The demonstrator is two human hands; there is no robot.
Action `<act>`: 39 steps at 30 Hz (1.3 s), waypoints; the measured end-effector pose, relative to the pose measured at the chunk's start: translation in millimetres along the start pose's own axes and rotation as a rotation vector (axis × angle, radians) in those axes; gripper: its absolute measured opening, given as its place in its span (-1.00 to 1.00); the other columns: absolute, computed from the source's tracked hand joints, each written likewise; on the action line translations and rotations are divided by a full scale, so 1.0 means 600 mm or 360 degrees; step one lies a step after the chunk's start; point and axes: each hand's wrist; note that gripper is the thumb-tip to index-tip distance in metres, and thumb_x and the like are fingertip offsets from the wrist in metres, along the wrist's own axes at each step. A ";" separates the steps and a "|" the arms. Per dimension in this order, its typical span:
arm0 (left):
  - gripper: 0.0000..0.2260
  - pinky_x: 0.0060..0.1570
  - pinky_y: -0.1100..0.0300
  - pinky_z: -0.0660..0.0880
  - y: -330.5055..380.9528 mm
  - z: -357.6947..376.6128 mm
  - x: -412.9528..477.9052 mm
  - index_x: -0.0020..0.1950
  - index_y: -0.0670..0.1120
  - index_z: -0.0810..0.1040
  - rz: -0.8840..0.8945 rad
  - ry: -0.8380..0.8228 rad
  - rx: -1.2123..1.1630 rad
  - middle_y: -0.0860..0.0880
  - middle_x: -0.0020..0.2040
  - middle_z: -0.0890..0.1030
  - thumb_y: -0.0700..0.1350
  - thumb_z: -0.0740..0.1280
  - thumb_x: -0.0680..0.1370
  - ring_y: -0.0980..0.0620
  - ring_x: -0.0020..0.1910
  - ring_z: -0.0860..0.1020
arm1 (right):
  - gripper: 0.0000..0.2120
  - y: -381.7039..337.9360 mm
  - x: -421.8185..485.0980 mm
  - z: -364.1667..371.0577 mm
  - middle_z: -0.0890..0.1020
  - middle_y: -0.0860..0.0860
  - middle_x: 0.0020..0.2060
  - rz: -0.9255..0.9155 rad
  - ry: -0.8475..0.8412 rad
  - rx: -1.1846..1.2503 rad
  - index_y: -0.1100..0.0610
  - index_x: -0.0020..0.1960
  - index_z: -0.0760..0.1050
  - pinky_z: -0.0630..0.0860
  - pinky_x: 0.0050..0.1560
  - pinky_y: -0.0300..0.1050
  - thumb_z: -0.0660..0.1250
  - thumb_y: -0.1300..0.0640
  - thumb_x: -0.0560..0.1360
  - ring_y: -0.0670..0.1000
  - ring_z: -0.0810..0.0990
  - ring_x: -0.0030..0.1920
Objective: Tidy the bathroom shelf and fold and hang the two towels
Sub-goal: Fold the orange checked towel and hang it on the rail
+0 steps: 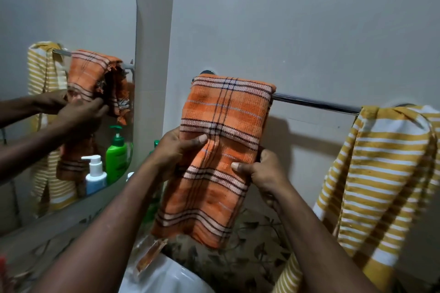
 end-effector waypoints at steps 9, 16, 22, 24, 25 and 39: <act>-0.95 -0.31 0.16 0.56 -0.041 -0.013 -0.034 -0.01 -0.09 0.67 -0.0298 -0.0234 0.0196 -0.13 -0.21 0.69 -0.18 0.48 0.55 -0.08 -0.31 0.65 | -0.67 0.003 -0.008 -0.003 0.74 0.12 -0.03 -0.0025 -0.0046 0.0060 0.18 0.11 0.56 0.70 -0.03 -0.02 0.47 0.47 0.43 0.15 0.73 -0.03; -0.65 0.12 -0.12 0.65 -0.040 0.009 -0.042 0.28 -0.17 0.54 -0.0200 0.0010 -0.0095 -0.21 0.11 0.73 0.02 0.37 0.59 -0.21 0.05 0.72 | -0.81 -0.003 0.000 0.012 0.76 0.09 -0.04 -0.0102 0.0077 0.0285 0.25 0.13 0.59 0.68 -0.15 -0.11 0.44 0.37 0.54 0.06 0.75 -0.08; -0.43 -0.35 0.18 0.13 -0.066 0.002 -0.065 -0.22 -0.02 0.42 -0.0360 -0.0339 -0.0075 0.02 -0.35 0.32 0.38 0.60 0.27 0.02 -0.37 0.16 | -0.75 -0.013 -0.007 0.004 0.71 0.15 -0.11 0.0023 -0.0029 0.0634 0.41 0.28 0.48 0.66 -0.26 -0.08 0.31 0.39 0.61 0.04 0.71 -0.22; -0.51 -0.45 0.27 0.10 -0.064 0.001 -0.063 -0.31 0.02 0.44 -0.0316 -0.0391 -0.0136 0.10 -0.41 0.25 0.33 0.61 0.29 0.12 -0.45 0.12 | -0.71 -0.016 -0.006 0.005 0.71 0.14 -0.11 0.0026 -0.0039 0.0667 0.42 0.31 0.46 0.66 -0.27 -0.09 0.31 0.37 0.62 0.03 0.71 -0.23; -0.56 -0.50 0.33 0.17 -0.060 0.002 -0.065 -0.37 0.00 0.49 -0.0268 -0.0417 -0.0163 0.13 -0.43 0.27 0.27 0.61 0.31 0.17 -0.50 0.18 | -0.71 -0.017 -0.006 0.006 0.71 0.13 -0.12 0.0017 -0.0032 0.0667 0.43 0.32 0.45 0.66 -0.26 -0.09 0.31 0.38 0.62 0.02 0.70 -0.24; -0.77 -0.21 0.04 0.70 -0.040 0.017 -0.052 0.05 -0.21 0.66 -0.0085 0.0064 -0.0030 -0.22 -0.05 0.75 -0.10 0.45 0.47 -0.17 -0.14 0.72 | -0.67 0.022 -0.020 0.002 0.76 0.10 0.06 -0.0162 0.0079 0.0499 0.19 0.26 0.54 0.70 -0.01 -0.01 0.46 0.10 0.55 0.09 0.76 0.02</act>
Point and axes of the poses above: each hand's wrist, its own x-axis towards the middle knuckle, its own z-axis out of the palm, y = z × x
